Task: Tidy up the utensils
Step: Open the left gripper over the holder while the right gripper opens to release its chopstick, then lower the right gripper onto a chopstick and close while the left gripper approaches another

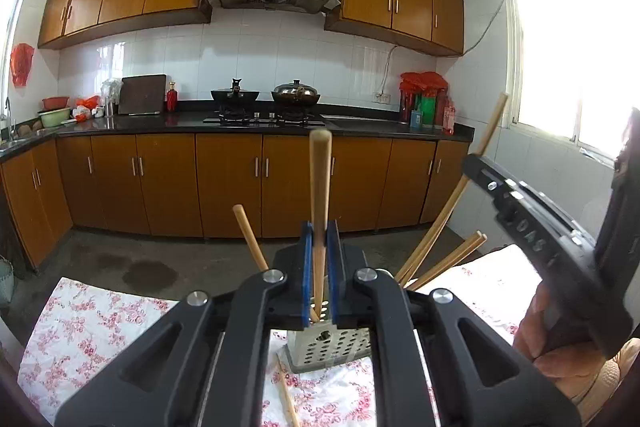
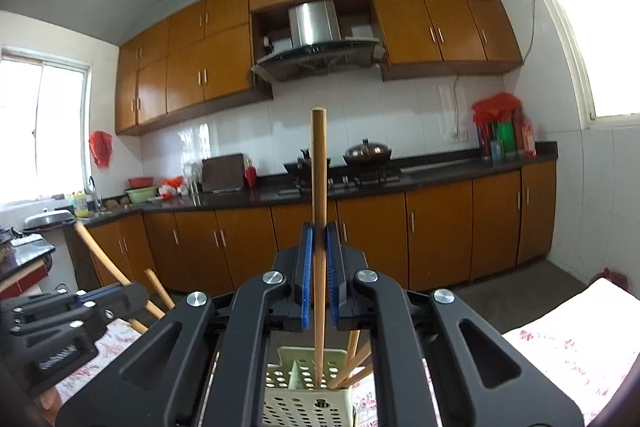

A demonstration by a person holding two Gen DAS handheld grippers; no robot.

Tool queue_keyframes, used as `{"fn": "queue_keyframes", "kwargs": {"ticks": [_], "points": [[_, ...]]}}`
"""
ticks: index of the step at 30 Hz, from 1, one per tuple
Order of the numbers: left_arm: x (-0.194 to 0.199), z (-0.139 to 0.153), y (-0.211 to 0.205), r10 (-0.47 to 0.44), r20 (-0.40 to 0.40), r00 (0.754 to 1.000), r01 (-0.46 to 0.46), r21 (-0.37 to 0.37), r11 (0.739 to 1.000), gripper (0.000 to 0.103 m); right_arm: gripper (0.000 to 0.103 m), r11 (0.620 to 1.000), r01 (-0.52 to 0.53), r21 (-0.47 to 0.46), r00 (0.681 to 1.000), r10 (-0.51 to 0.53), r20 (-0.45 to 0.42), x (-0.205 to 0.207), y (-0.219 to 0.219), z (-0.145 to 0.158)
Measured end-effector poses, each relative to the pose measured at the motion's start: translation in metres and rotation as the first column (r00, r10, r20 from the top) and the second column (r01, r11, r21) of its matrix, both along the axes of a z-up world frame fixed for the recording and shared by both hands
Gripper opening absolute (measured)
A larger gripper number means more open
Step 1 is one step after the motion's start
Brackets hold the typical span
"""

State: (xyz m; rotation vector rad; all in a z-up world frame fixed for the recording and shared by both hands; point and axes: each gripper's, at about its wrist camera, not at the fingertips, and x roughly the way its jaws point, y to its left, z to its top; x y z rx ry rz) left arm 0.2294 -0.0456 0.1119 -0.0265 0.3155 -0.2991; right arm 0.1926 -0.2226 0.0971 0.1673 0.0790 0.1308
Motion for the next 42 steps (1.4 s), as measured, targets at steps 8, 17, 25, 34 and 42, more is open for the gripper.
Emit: {"fn": "queue_keyframes", "kwargs": {"ticks": [8, 17, 25, 34, 42], "points": [[0.006, -0.01, -0.001, -0.008, -0.025, 1.0, 0.008, -0.001, 1.0, 0.012, 0.026, 1.0, -0.025, 0.014, 0.996, 0.026, -0.084, -0.004, -0.006, -0.007], [-0.016, 0.006, 0.02, 0.053, -0.006, 0.999, -0.053, -0.012, 0.999, 0.036, 0.05, 1.0, -0.013, 0.001, 0.997, 0.013, -0.074, -0.042, -0.022, 0.011], [-0.065, -0.026, 0.059, 0.149, -0.076, 0.986, -0.148, 0.021, 0.989, 0.051, 0.06, 0.999, 0.019, -0.032, 0.944, -0.029, -0.329, -0.064, -0.055, -0.046], [-0.055, -0.156, 0.056, 0.151, -0.406, 0.901, -0.116, 0.109, 0.987, 0.05, 0.022, 0.984, -0.156, 0.088, 0.676, 0.171, -0.717, -0.047, -0.017, -0.177], [-0.058, -0.194, 0.02, 0.128, -0.466, 0.875, -0.055, 0.168, 0.984, 0.05, 0.008, 0.988, -0.146, -0.042, 0.662, 0.066, -0.746, -0.044, 0.002, -0.201]]}}
